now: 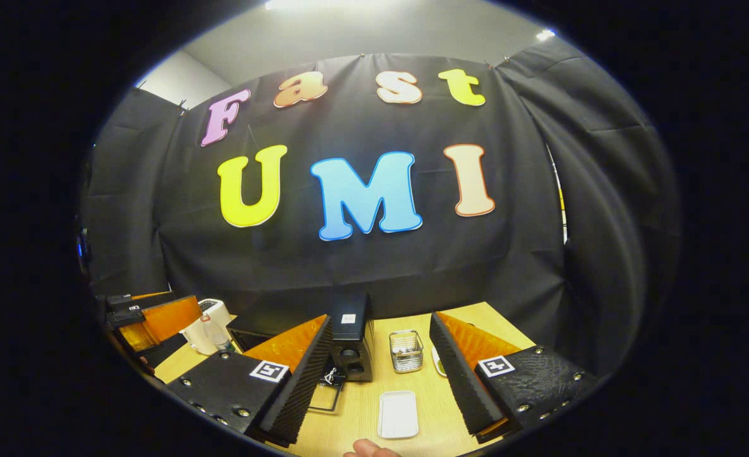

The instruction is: Open the electric oven with the left hand, put the food in, and close the electric oven.

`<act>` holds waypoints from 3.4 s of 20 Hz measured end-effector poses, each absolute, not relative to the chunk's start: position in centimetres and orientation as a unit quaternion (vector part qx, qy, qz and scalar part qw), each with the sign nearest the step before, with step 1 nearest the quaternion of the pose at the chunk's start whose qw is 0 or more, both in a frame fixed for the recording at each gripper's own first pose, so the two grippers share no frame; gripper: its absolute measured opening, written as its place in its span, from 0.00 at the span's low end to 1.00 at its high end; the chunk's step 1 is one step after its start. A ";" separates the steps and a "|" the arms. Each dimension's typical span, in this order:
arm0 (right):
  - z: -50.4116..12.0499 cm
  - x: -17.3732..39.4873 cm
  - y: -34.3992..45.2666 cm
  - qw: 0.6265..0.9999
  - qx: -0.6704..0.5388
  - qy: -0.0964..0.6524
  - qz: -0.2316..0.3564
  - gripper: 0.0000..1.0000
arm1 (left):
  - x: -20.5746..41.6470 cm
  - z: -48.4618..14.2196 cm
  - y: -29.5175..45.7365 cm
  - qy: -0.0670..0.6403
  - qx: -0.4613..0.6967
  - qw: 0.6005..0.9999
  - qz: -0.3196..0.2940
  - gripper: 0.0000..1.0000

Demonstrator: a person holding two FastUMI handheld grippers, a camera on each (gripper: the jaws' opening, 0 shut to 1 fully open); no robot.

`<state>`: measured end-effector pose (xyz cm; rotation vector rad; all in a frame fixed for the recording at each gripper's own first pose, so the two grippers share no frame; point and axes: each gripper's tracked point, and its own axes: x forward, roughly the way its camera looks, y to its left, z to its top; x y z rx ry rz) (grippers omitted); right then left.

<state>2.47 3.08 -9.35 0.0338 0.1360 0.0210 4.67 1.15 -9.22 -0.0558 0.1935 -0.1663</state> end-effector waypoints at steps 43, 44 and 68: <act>-8.9 2.5 -4.6 0.995 0.015 0.086 -0.057 0.93 | 2.3 -46.2 2.6 0.560 -0.001 0.827 -0.039 0.95; -9.0 2.5 -4.5 0.995 0.015 0.086 -0.056 0.93 | 2.5 -46.4 2.5 0.563 -0.001 0.825 -0.041 0.95; -7.2 2.0 -2.8 0.996 0.030 0.077 -0.030 0.93 | 4.8 -34.9 1.9 0.444 -0.035 0.893 -0.068 0.94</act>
